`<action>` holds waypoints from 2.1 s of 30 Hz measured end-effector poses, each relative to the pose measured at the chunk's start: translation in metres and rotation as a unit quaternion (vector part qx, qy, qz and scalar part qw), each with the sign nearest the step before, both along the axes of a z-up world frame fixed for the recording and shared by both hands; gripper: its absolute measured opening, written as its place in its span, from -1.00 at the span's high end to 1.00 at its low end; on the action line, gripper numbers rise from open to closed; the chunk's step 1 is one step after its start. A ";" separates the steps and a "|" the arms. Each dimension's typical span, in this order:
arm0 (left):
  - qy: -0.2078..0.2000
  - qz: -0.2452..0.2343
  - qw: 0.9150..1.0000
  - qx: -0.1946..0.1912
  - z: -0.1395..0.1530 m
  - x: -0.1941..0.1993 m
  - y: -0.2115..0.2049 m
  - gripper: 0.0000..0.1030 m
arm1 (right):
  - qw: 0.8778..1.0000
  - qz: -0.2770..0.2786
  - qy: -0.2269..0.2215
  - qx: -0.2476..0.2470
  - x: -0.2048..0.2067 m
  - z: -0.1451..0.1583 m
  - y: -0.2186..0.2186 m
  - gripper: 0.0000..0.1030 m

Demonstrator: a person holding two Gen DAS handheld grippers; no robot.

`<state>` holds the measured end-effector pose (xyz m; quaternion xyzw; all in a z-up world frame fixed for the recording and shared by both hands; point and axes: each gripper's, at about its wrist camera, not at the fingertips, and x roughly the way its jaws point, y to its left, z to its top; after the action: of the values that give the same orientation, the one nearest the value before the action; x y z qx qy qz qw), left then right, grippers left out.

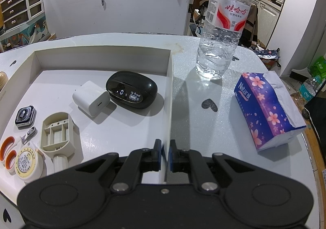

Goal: Organize rigid objects
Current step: 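Carry the larger white charger into the white tray and open the left gripper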

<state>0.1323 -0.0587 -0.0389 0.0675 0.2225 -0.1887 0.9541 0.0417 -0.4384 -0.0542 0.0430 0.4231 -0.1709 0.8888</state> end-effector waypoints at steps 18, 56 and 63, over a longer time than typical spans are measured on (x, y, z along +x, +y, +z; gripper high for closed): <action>0.069 -0.127 0.989 0.008 0.026 0.017 -0.164 0.00 | 1.000 0.000 0.001 0.000 0.000 0.000 0.000 0.85; 0.147 -0.123 0.981 -0.009 0.004 0.025 -0.197 -0.90 | 1.000 0.000 0.001 -0.002 0.001 0.000 0.001 0.85; 0.080 -0.112 0.990 -0.007 0.026 0.008 -0.164 -0.99 | 1.000 0.001 0.001 -0.002 0.001 0.000 0.001 0.85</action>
<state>0.1407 -0.2226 -0.0131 0.0697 0.2875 -0.3008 0.9066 0.0426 -0.4377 -0.0537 0.0408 0.4241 -0.1713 0.8883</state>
